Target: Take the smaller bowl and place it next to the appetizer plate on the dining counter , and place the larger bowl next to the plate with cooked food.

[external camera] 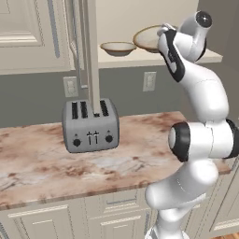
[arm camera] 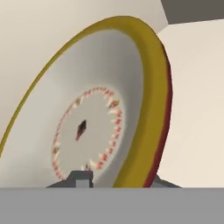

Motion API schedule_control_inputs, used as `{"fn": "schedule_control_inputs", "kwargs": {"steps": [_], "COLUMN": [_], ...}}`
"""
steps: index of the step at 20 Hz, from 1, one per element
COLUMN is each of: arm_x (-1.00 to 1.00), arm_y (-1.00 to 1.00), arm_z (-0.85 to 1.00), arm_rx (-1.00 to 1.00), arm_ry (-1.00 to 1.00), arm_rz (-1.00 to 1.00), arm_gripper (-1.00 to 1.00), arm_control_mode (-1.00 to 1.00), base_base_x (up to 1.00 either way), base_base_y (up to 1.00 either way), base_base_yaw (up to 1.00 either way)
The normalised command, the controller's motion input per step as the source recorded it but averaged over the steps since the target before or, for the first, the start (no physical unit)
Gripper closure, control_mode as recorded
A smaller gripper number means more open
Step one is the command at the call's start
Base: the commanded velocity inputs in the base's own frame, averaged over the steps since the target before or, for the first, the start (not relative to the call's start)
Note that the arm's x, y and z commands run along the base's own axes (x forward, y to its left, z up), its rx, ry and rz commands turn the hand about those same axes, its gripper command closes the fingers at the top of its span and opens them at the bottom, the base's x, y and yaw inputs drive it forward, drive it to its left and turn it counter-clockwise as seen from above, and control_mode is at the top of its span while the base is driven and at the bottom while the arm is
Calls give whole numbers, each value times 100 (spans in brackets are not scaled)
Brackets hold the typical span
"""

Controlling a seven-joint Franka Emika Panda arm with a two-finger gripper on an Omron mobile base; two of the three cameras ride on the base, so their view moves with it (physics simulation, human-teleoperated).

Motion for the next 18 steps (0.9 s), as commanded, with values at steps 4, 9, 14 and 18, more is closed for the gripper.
{"fn": "schedule_control_inputs", "kwargs": {"steps": [4, 9, 14, 18], "arm_x": [-98, -100, -100, -100], "arm_y": [19, -8, -2, 0], "arm_z": [0, 16, 17, 6], "arm_rx": [0, 6, 18, 14], "arm_ry": [-9, -12, -3, 3], "arm_rz": [0, -12, -3, 2], "arm_gripper": [100, 100, 100, 100], "arm_control_mode": [-100, -100, -100, -100], "base_base_x": [0, 0, 0, 0], "base_base_y": [0, 0, 0, 0], "base_base_yaw": [0, 0, 0, 0]}}
